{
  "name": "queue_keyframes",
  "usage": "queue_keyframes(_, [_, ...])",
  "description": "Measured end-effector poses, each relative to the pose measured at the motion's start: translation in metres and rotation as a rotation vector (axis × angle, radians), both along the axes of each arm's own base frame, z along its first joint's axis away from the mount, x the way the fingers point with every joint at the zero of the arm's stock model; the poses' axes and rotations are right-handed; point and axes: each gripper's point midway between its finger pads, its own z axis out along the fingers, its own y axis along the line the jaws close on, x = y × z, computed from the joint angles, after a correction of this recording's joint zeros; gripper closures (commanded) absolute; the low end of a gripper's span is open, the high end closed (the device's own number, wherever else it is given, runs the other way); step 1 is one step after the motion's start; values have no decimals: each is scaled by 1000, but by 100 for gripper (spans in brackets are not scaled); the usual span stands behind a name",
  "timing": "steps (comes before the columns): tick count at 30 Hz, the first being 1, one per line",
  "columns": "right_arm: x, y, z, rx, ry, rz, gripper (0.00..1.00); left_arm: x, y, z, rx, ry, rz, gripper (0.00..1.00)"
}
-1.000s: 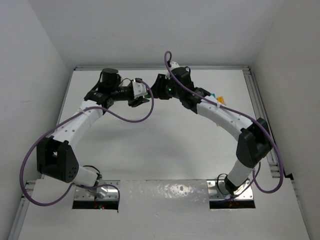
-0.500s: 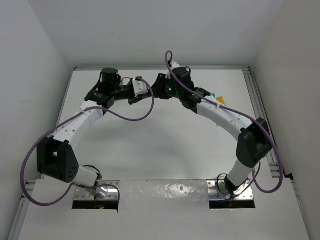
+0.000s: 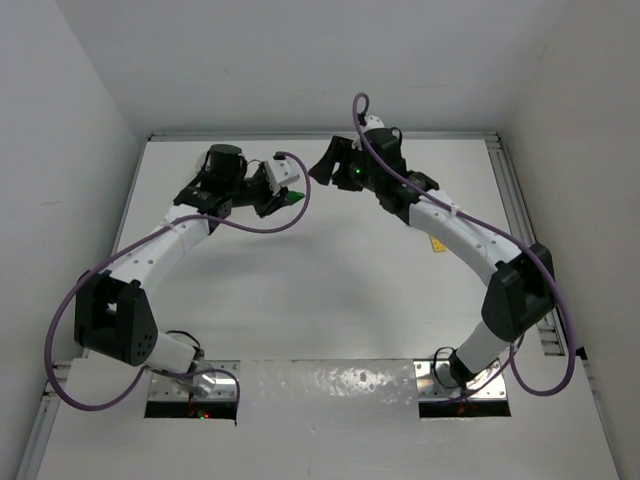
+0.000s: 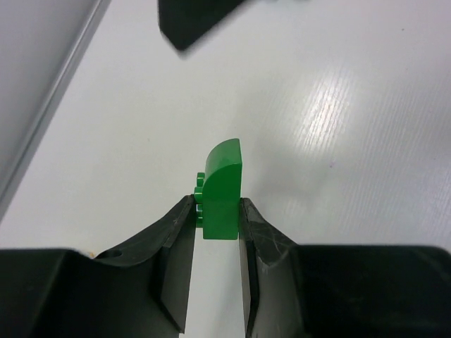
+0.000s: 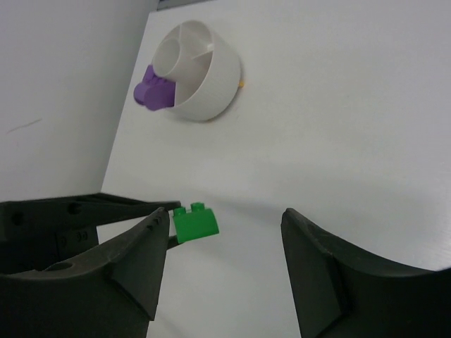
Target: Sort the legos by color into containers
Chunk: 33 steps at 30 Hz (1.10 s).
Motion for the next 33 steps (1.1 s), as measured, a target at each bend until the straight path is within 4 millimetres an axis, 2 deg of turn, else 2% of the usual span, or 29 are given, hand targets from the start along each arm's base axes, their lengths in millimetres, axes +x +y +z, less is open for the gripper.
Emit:
queue_keyframes(3, [7, -16, 11, -2, -29, -43, 35, 0, 5, -8, 4, 41, 47, 100])
queue_keyframes(6, [9, -21, 16, -7, -44, -63, 34, 3, 10, -11, 2, 73, 109, 100])
queue_keyframes(11, [7, -37, 9, -40, -35, -112, 34, 25, 32, -11, -39, 183, 357, 100])
queue_keyframes(14, [4, -50, -1, -74, -19, -150, 34, 53, 57, 6, -109, 263, 558, 100])
queue_keyframes(16, [3, -54, -7, -89, -10, -161, 34, 96, 79, 36, -184, 259, 732, 100])
queue_keyframes(18, [2, -58, -13, -102, -1, -169, 34, 137, 100, 46, -257, 259, 871, 100])
queue_keyframes(19, [1, -60, -16, -108, 7, -169, 34, 151, 108, 41, -280, 274, 926, 100])
queue_keyframes(22, [-2, -62, -25, -125, 22, -171, 34, 171, 135, 4, -284, 335, 1081, 100])
queue_keyframes(24, [-4, -64, -29, -134, 30, -173, 34, 179, 144, -22, -263, 370, 1160, 100])
queue_keyframes(26, [-5, -66, -33, -147, 38, -174, 34, 190, 149, -41, -250, 390, 1225, 100])
queue_keyframes(29, [-5, -69, -35, -162, 40, -183, 35, 209, 156, -54, -256, 379, 1296, 100])
queue_keyframes(33, [-5, -71, -36, -171, 37, -187, 35, 219, 164, -55, -271, 347, 1352, 100])
